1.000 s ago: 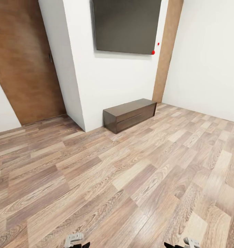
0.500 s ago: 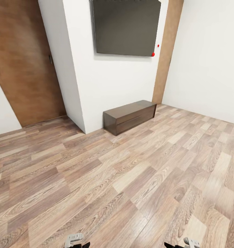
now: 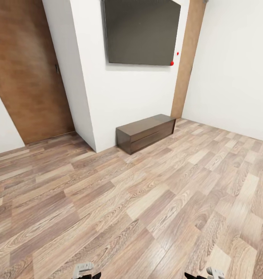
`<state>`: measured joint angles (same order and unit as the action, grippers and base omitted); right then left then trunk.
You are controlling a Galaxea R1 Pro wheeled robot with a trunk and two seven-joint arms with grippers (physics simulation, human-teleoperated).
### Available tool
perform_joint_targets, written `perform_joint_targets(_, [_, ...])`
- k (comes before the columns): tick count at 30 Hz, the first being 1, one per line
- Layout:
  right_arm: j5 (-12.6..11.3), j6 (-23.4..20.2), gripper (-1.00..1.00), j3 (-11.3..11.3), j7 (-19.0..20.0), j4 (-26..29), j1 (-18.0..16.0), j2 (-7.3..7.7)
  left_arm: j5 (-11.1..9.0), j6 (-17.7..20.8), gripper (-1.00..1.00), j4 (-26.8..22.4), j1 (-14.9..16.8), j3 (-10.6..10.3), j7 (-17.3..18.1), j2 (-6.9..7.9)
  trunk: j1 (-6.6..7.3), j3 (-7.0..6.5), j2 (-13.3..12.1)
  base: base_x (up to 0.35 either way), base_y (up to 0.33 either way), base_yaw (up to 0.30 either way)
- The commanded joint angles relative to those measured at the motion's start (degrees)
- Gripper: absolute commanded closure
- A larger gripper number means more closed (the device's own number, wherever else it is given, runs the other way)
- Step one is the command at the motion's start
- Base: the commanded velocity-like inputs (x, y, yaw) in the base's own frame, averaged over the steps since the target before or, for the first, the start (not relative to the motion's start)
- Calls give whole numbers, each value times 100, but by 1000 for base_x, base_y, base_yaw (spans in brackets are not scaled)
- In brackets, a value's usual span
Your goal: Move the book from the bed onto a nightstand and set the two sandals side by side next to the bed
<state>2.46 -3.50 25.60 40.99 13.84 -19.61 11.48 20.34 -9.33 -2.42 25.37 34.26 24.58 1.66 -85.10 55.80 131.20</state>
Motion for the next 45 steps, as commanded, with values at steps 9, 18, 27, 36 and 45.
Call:
perform_joint_targets(9, [26,-37,-100,51,32,5,-5,-1,58,-25,-100,4,3,46,12,1,199,-157,-360,0,0,0])
perform_joint_targets(18, [24,-37,-100,51,32,11,-4,0,58,-25,-100,4,3,46,12,1,397,-319,-721,0,0,0])
perform_joint_targets(27, [25,-37,-100,51,32,14,-7,3,58,-25,-100,4,3,46,12,1,595,-480,-1082,0,0,0])
perform_joint_targets(36, [23,-37,-100,51,32,13,-2,4,58,-25,-100,4,3,46,12,1,792,-642,-1443,0,0,0])
perform_joint_targets(45, [25,-37,-100,51,32,13,-6,3,58,-25,-100,4,3,46,12,1,990,-803,-1804,0,0,0])
